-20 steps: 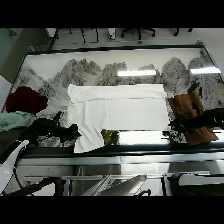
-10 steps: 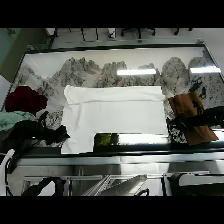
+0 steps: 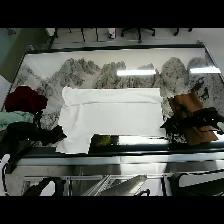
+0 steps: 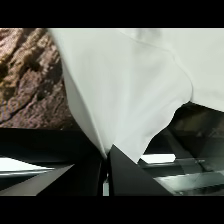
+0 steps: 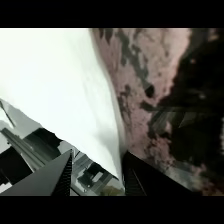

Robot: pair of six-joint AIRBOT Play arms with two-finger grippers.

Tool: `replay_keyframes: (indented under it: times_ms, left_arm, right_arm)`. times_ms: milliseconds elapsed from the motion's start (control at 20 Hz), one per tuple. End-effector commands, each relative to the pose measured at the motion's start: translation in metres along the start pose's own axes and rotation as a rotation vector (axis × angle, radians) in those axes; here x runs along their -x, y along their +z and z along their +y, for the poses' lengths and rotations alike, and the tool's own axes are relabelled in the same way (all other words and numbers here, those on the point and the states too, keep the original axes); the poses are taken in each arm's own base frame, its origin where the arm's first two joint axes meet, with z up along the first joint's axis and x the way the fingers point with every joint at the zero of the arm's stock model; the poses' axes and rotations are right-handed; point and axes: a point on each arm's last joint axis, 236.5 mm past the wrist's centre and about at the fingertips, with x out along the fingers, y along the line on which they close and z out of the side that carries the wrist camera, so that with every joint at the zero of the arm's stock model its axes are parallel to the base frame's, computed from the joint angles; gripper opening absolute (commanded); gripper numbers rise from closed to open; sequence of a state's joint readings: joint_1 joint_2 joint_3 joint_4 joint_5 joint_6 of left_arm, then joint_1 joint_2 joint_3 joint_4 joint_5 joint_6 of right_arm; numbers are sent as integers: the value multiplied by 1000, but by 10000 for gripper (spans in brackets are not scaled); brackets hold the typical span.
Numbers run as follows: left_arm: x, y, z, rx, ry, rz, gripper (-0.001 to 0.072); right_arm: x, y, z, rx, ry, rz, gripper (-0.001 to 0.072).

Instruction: Fold the shirts.

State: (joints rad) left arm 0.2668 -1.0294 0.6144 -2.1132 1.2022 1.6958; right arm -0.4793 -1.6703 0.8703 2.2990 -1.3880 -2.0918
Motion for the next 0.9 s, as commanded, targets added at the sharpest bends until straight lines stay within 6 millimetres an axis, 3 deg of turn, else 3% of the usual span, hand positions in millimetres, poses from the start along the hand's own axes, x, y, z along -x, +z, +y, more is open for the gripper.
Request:
replay_keyframes:
  times_ms: [0, 100, 150, 300, 450, 550, 650, 750, 850]
  left_arm:
    - [1, 0, -1, -3, -2, -3, 15]
    - [2, -3, -1, -4, -5, 10, 15]
    - [4, -7, -3, -10, -6, 18, 15]
    - [26, -19, -14, -37, -10, -18, 15]
    - [51, -48, 0, -75, 99, -14, 15]
    - [66, -55, 9, -87, 159, -59, 15]
    - [76, -40, -3, -109, 129, -174, 15]
    - [88, -9, -28, -119, 55, -267, 15]
    - [98, 28, -54, -142, -12, -302, 15]
  right_arm:
    - [-14, -7, -4, 31, -51, 44, 278]
    - [-13, -8, 0, 45, -55, 43, 64]
    - [-10, -9, 3, 53, -55, 40, 23]
    - [11, -6, 11, 65, -81, -28, 23]
    - [42, -12, -15, -32, -238, -94, 23]
    - [51, -23, -18, -55, -286, -117, 23]
    - [49, -17, 10, 13, -209, -165, 23]
    - [55, 11, 57, 119, -83, -271, 23]
    - [70, 48, 89, 199, -74, -389, 23]
